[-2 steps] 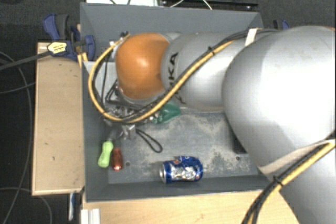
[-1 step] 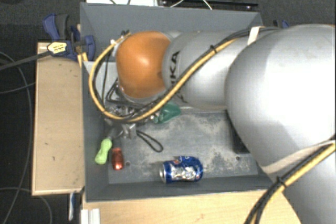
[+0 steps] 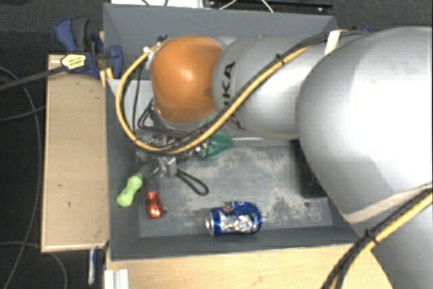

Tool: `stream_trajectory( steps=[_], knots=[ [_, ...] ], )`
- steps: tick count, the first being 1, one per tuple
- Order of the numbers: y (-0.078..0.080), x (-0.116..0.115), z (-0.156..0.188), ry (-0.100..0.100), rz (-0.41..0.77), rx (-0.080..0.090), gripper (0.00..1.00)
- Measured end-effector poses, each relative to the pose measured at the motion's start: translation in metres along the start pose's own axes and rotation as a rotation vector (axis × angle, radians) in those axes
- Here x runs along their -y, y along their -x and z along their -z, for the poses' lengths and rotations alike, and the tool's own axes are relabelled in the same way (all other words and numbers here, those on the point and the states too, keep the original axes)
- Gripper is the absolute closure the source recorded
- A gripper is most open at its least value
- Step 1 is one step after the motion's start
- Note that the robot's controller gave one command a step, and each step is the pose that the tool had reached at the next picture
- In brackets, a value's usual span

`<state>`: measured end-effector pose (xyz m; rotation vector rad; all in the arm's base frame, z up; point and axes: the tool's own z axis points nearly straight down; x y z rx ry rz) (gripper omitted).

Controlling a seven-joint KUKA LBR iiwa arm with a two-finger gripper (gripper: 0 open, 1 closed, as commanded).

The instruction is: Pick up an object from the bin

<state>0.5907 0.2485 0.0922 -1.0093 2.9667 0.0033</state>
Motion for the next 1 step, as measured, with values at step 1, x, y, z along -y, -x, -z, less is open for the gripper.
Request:
stream_trajectory(
  steps=[1],
  knots=[
    [0.0009, -0.0003, 0.0236, 0.0, -0.001, 0.003, 1.0]
  ],
)
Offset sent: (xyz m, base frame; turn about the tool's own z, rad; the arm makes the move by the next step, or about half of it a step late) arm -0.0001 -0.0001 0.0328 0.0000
